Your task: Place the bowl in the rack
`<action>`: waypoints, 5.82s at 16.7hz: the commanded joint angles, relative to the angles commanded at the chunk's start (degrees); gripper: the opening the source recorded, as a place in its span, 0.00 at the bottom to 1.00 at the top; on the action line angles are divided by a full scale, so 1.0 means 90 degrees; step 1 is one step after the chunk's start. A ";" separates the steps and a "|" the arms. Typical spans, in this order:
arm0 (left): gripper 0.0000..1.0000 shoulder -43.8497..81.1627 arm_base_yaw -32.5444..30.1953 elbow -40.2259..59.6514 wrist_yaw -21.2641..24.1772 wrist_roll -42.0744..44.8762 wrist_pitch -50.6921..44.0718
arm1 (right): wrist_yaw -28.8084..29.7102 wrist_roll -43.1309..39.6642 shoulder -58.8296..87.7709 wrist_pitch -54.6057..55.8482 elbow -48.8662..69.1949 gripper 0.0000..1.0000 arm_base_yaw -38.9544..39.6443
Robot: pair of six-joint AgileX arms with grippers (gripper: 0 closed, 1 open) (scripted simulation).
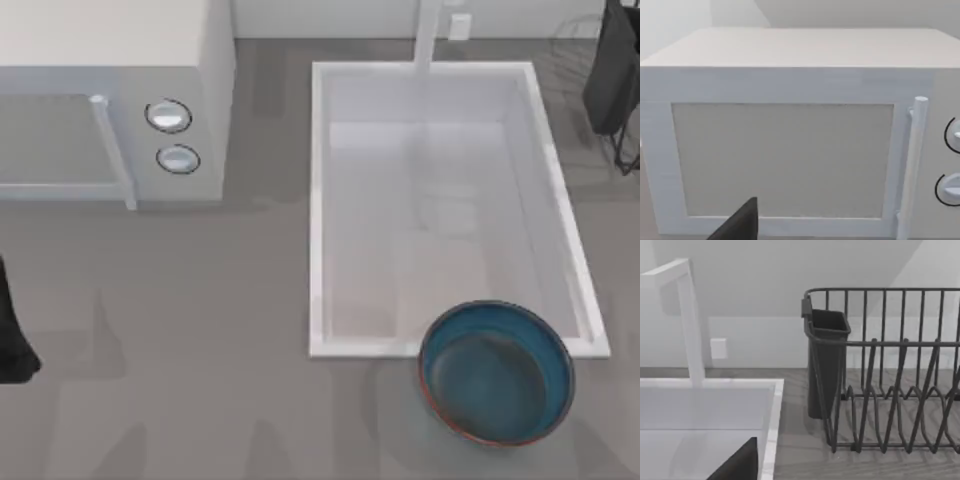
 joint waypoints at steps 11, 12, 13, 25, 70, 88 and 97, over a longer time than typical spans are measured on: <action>1.00 0.0000 0.0000 0.0000 0.0000 0.0000 0.0000 | 0.0064 0.1155 0.3051 -0.2497 0.2513 1.00 0.1090; 1.00 0.0000 0.0000 0.0000 0.0000 0.0000 0.0000 | 0.0068 0.1360 0.3677 -0.2938 0.2928 1.00 0.1272; 1.00 0.0000 0.0000 0.0000 0.0000 0.0000 0.0000 | 0.0071 0.1568 0.4318 -0.3384 0.3345 1.00 0.1454; 1.00 0.0000 0.0000 0.0000 0.0000 0.0000 0.0000 | 0.0236 0.3262 0.9323 -0.7109 0.6974 1.00 0.2998; 1.00 0.0000 0.0000 0.0000 0.0000 0.0000 0.0000 | 0.0234 0.3248 1.0434 -0.4569 0.5486 0.00 0.2976; 1.00 0.0000 0.0000 0.0000 0.0000 0.0000 0.0000 | 0.0227 0.3174 0.9740 -0.9689 0.9917 0.00 0.2900; 1.00 0.0000 0.0000 0.0000 0.0000 0.0000 0.0000 | -0.0486 0.2661 0.9255 -0.8380 0.9549 0.00 0.1794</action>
